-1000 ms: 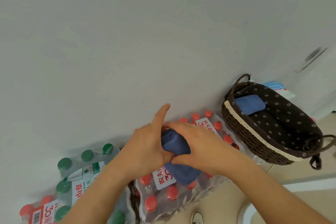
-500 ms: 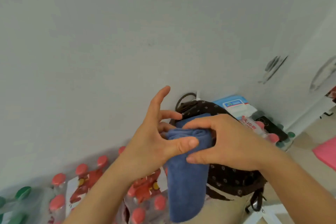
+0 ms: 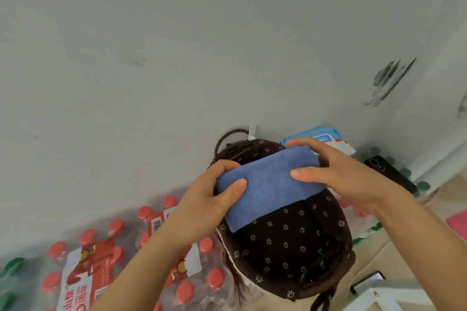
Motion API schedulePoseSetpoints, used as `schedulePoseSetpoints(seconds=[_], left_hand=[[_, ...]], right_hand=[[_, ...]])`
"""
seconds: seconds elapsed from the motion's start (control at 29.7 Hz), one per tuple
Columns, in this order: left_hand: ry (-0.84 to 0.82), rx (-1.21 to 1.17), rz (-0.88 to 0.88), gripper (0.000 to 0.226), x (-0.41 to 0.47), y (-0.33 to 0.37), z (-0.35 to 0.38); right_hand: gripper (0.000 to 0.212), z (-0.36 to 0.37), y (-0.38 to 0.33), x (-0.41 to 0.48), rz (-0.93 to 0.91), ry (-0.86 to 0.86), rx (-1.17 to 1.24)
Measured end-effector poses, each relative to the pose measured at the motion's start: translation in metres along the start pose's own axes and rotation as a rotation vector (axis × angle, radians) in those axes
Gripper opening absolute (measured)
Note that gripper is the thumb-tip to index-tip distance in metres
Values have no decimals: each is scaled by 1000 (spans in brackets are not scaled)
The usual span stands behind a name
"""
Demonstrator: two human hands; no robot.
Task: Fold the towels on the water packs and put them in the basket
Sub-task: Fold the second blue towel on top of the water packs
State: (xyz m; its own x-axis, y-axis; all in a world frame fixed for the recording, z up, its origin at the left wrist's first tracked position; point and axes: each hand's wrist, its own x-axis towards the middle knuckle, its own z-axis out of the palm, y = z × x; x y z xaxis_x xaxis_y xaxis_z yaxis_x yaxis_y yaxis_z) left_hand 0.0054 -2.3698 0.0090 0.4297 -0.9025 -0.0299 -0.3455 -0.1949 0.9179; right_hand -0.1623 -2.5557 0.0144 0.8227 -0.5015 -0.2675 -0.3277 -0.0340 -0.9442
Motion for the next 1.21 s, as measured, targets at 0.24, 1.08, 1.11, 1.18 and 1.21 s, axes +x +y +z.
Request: schedulePoseSetpoints(seconds=[0.24,1.08,1.11,1.18,1.21], left_hand=[[-149,610,-37,7,14,-15,18],[-305,1212,131,34,48,-54,50],[-327,1211,123,34,49,-57,51],[-334,1202,123,33,52,-64,51],[-338,1182,124,32,53,-64,50]], right_hand=[[26,4,19,22,81,-141,-721],[23,48,34,72,-210,-141,-1490],[24,49,36,71,-237,-188,-1488],[27,46,39,67,-255,-225,-1490],[28,45,40,66,-253,-222,-1485]])
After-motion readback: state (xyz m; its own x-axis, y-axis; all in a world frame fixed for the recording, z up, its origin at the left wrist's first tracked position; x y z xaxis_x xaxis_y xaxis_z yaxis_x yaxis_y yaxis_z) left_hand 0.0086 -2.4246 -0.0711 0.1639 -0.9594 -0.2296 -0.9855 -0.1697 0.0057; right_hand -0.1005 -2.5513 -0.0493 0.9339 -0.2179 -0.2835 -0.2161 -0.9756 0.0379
